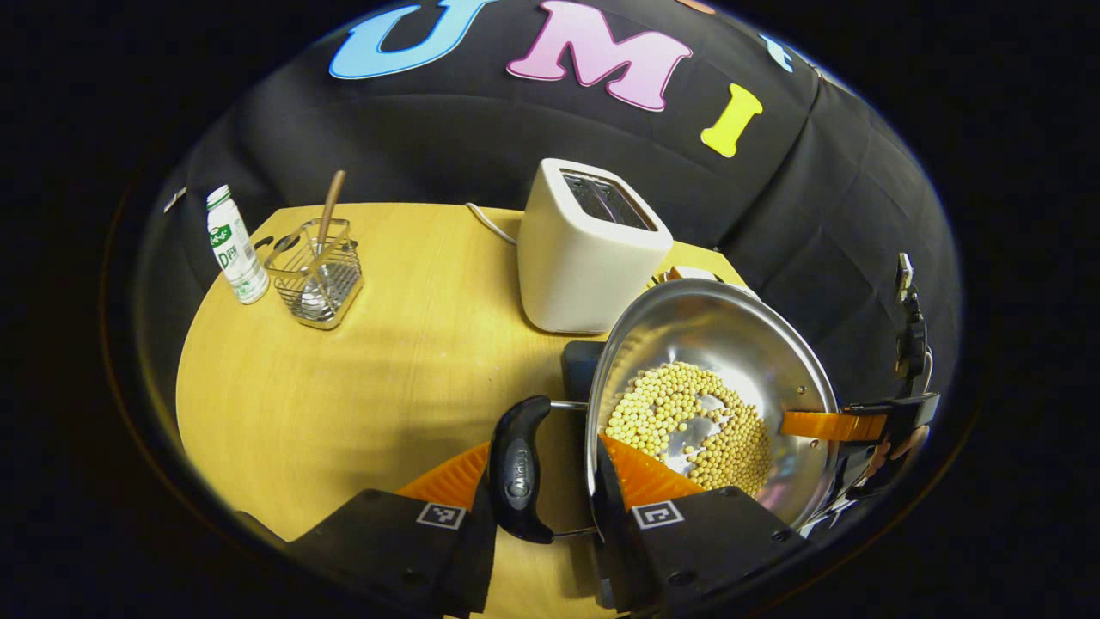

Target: First push the handle of the pot to place it horizontally, then grasp the pot with both hands and set it on the induction cooktop.

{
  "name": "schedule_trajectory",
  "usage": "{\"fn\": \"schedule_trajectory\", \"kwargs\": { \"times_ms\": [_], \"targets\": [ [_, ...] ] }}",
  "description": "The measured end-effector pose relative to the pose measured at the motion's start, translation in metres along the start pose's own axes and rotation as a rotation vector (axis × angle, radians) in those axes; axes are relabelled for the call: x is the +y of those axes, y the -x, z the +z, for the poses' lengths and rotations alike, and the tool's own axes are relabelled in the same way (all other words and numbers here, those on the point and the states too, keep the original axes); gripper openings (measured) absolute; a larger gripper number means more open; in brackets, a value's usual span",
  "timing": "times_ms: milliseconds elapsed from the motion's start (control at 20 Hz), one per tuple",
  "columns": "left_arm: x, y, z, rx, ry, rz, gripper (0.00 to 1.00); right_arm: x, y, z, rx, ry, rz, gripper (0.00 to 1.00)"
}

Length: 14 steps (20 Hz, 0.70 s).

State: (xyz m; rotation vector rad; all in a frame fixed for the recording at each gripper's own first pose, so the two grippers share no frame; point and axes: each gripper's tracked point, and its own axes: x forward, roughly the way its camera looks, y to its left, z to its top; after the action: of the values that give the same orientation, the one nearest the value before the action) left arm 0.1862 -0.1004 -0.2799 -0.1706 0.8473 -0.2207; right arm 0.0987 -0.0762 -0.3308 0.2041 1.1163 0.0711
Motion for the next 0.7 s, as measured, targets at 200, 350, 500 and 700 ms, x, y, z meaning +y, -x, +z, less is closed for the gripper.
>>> {"fn": "schedule_trajectory", "kwargs": {
  "times_ms": [200,350,500,700],
  "targets": [
    [-0.014,-0.016,0.0,0.007,-0.003,0.01,0.56,-0.019,-0.011,0.004,0.015,-0.007,0.002,0.54],
    [-0.017,-0.023,-0.001,0.013,-0.005,0.017,0.55,-0.025,-0.018,0.005,0.023,-0.012,0.006,0.58],
    [-0.016,-0.024,-0.003,0.022,0.008,0.026,0.55,-0.026,-0.022,0.004,0.036,-0.022,0.014,0.58],
    [-0.016,-0.026,-0.004,0.02,0.019,0.024,0.57,-0.025,-0.026,0.004,0.023,-0.028,0.029,0.58]
  ]
}}
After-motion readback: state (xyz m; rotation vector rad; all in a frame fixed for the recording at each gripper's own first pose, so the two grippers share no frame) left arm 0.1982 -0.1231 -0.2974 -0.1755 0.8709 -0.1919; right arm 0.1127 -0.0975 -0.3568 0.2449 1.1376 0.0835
